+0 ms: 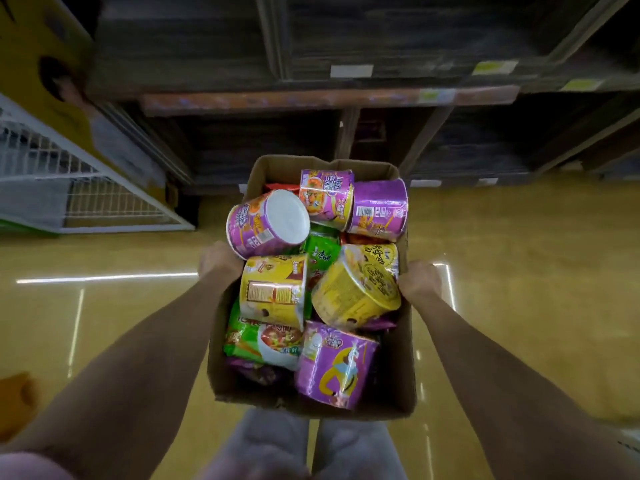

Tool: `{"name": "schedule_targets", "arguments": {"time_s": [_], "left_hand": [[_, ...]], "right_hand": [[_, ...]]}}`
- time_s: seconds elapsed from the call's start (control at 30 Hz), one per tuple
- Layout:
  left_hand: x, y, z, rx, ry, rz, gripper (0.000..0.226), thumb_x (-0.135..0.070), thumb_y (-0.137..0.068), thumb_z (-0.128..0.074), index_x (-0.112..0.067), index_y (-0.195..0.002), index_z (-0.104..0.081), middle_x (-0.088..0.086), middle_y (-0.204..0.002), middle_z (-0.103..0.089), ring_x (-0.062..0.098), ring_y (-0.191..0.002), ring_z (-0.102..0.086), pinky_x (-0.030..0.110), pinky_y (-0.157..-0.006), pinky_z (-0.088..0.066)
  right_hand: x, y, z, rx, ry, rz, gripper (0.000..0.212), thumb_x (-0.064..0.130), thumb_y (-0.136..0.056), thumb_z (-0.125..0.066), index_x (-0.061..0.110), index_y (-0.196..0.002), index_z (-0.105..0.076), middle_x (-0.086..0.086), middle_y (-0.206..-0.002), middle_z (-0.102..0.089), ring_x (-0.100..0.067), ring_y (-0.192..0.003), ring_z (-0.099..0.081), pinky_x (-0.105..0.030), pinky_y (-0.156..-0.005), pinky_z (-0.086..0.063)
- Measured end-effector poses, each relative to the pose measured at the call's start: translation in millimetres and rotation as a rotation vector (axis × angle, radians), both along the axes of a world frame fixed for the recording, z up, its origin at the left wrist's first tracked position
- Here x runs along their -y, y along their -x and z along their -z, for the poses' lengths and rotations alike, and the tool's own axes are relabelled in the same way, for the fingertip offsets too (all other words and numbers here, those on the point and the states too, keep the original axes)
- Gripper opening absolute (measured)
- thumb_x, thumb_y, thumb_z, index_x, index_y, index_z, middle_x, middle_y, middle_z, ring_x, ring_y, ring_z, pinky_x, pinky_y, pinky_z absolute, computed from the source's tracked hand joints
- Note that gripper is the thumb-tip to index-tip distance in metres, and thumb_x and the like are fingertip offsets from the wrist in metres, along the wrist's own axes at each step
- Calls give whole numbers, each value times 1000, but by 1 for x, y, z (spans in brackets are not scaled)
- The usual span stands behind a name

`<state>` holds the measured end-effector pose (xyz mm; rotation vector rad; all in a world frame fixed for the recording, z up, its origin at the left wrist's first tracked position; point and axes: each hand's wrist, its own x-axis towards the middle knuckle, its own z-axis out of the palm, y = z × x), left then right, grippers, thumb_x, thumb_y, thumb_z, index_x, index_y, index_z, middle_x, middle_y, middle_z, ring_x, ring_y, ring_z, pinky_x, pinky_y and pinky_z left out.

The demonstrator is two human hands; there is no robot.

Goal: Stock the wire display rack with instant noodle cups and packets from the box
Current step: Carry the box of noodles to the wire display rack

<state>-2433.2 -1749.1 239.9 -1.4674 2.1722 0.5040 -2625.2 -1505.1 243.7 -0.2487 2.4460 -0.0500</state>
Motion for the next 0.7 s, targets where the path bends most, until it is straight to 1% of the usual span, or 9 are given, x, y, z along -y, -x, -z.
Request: {"name": "schedule_targets", "arguments": {"time_s": [0.1,0.13,0.2,0.23,0.3,0.37,0.5,0.6,0.7], "left_hand": [[10,17,41,22,-11,-101,23,-15,-92,-51,1,-103,-63,20,-110,-64,35,-105,-59,35,-81,-47],[13,20,60,27,-22,-136,22,-14,-91,-52,1,-101,-64,20,-108,-65,35,-102,-60,35,-81,-48],[19,24,103,28,-36,-173,18,-15,-91,-54,0,-92,-64,17,-102,-66,32,-95,-62,33,-74,-47],[21,26,125,29,-45,-175,17,-15,-91,-54,-2,-89,-64,15,-99,-67,31,-92,-62,32,-70,-45],[23,29,166,52,-59,-158,17,-16,-90,-53,-5,-84,-64,14,-97,-69,30,-88,-63,30,-66,-44],[23,34,210,29,-61,-162,18,-14,-89,-53,-3,-85,-67,15,-94,-69,31,-87,-64,32,-67,-47],[30,53,299,-50,-2,-104,19,-12,-85,-54,-3,-89,-70,17,-93,-70,35,-89,-64,36,-70,-51],[39,75,348,-78,51,-70,20,-11,-83,-55,-2,-93,-70,21,-98,-69,38,-94,-62,39,-76,-50],[50,95,389,-119,90,-68,21,-8,-82,-54,1,-93,-69,24,-96,-66,41,-94,-60,40,-76,-49]], "right_hand": [[17,27,46,34,-6,-23,31,5,-90,-43,-2,-115,-60,-22,-121,-60,-35,-114,-54,-32,-87,-45],[21,34,63,53,-13,-48,32,6,-91,-43,-1,-117,-60,-21,-123,-59,-35,-116,-54,-32,-90,-44],[26,47,104,83,-40,-93,33,9,-94,-41,3,-120,-60,-18,-125,-58,-32,-118,-53,-32,-93,-43],[28,53,126,89,-47,-85,32,10,-94,-41,3,-119,-61,-18,-124,-59,-32,-117,-54,-31,-92,-43],[31,64,171,68,-45,-78,29,11,-93,-45,5,-112,-65,-18,-117,-63,-32,-111,-58,-30,-84,-46],[32,73,216,45,-21,-73,28,14,-93,-46,5,-107,-68,-20,-112,-65,-34,-106,-60,-31,-80,-47],[41,100,311,-19,43,-70,27,17,-94,-47,3,-102,-69,-24,-110,-65,-38,-105,-59,-34,-80,-45],[49,120,361,-75,84,-43,26,13,-92,-49,-1,-101,-68,-29,-110,-62,-42,-106,-56,-37,-84,-44],[57,137,400,-125,142,-60,21,5,-87,-51,-8,-89,-66,-33,-100,-62,-46,-98,-56,-38,-78,-43]]}}
